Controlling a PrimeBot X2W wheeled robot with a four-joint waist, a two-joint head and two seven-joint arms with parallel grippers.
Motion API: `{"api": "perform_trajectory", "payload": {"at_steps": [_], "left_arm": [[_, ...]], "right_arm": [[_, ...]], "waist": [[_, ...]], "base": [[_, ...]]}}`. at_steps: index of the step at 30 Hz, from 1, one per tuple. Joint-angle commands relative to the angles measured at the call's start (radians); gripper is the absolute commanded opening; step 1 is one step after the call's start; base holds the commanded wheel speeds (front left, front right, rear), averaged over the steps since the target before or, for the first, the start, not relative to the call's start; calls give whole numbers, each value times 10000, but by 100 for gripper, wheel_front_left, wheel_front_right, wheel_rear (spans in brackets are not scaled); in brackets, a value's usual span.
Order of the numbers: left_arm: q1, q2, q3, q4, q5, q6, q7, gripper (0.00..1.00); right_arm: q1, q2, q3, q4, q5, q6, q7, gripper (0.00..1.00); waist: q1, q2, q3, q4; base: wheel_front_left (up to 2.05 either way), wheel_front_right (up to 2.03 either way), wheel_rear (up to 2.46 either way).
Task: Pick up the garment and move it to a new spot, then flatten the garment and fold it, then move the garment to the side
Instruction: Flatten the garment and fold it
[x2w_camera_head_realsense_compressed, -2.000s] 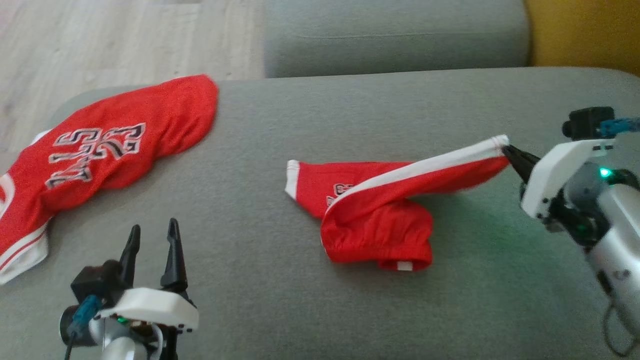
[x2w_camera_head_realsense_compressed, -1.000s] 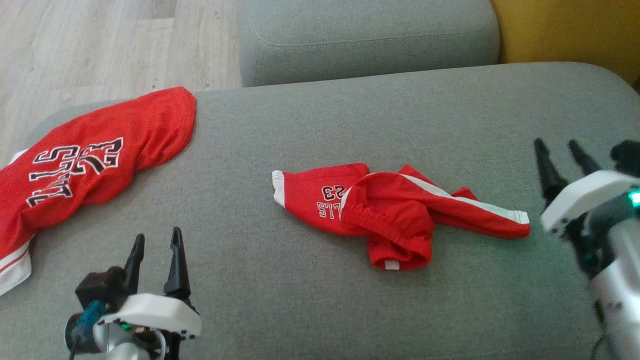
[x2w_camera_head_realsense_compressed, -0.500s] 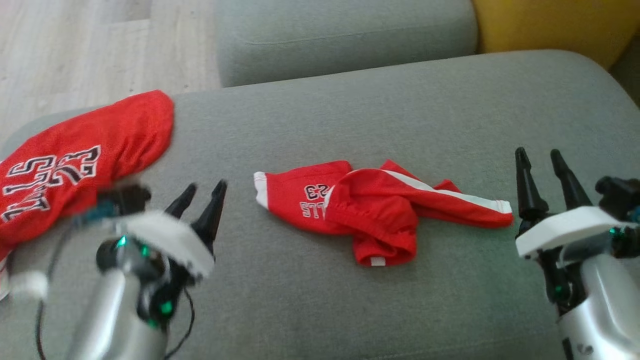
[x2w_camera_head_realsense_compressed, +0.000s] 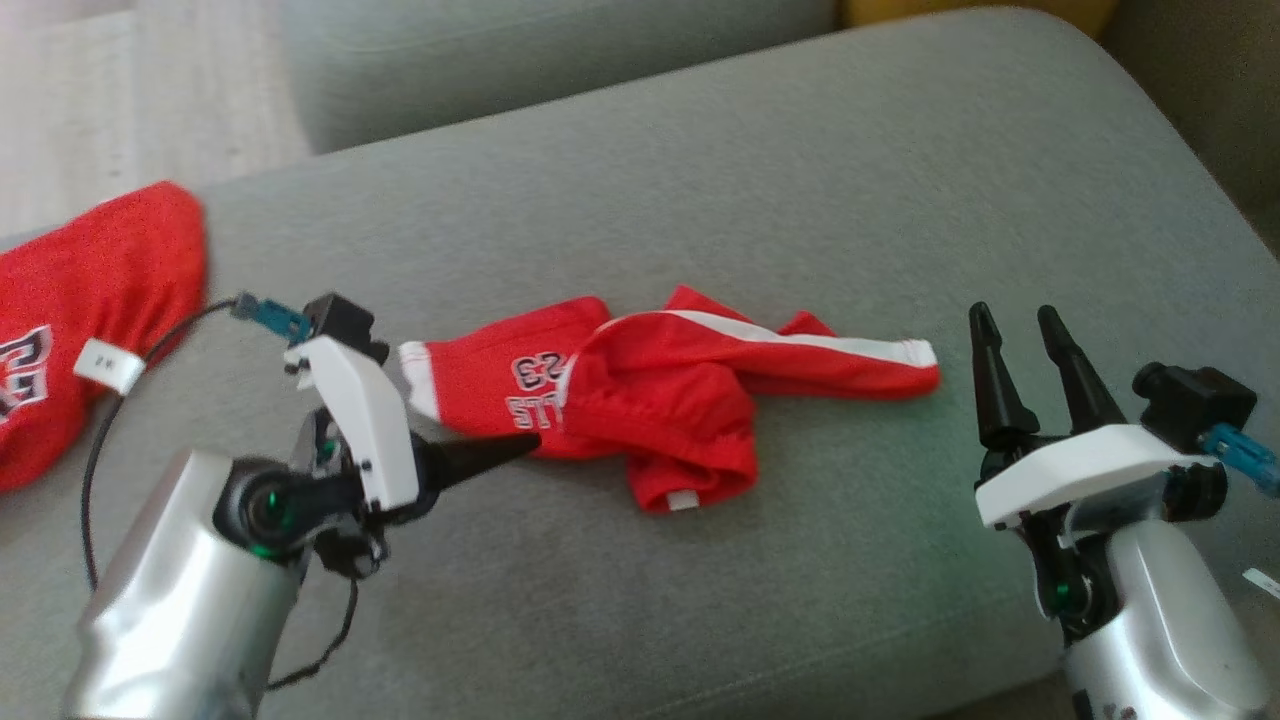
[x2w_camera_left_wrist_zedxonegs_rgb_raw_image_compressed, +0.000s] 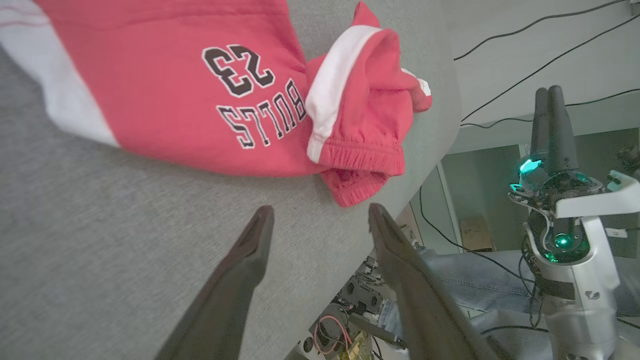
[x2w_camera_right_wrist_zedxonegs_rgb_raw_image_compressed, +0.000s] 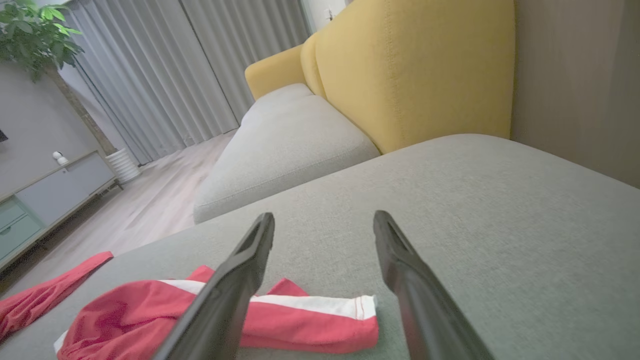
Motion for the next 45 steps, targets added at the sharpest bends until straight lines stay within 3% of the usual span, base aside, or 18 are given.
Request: {"api": "perform_trajectory", "payload": {"at_steps": [1, 17, 18, 20, 21, 32, 39, 45], "left_arm": [[-886, 281, 357, -177, -223, -63, 105, 100], [-2093, 403, -764, 827, -1046, -64, -167, 100], [-2130, 414, -844, 841, -1119, -64, -166, 93], [-2199, 470, -994, 788, -1223, -64, -251, 6], [-2228, 523, -1059, 758, -1238, -64, -354, 0], [-2603, 1093, -2117, -178, -1428, -65, -1350, 0], [-3521, 2020, -3711, -1889, -581, -65, -2260, 0], [-3616, 2902, -5652, -3970, 441, -65, -2667, 0]], "right_arm": [[-447, 32, 248, -372, -133, -7, 42, 100], [-956, 264, 760, -136, 0, -7, -47, 100], [-972, 267, 762, -102, -8, -7, -62, 100], [-982, 268, 750, -29, -31, -7, -83, 100], [-984, 269, 741, 4, -41, -7, -89, 100], [-987, 192, 759, 194, -134, -7, -142, 100], [-768, 126, 687, 151, -192, -7, -91, 100], [-440, 4, 529, 97, -349, -7, 18, 100]], "waist": [[0, 0, 259, -340], [0, 0, 930, -1014], [0, 0, 928, -1007], [0, 0, 890, -974], [0, 0, 860, -951], [0, 0, 329, -591], [0, 0, -147, -170], [0, 0, -433, 298]], "base": [[0, 0, 0], [0, 0, 0], [0, 0, 0], [0, 0, 0], [0, 0, 0], [0, 0, 0], [0, 0, 0], [0, 0, 0]]}}
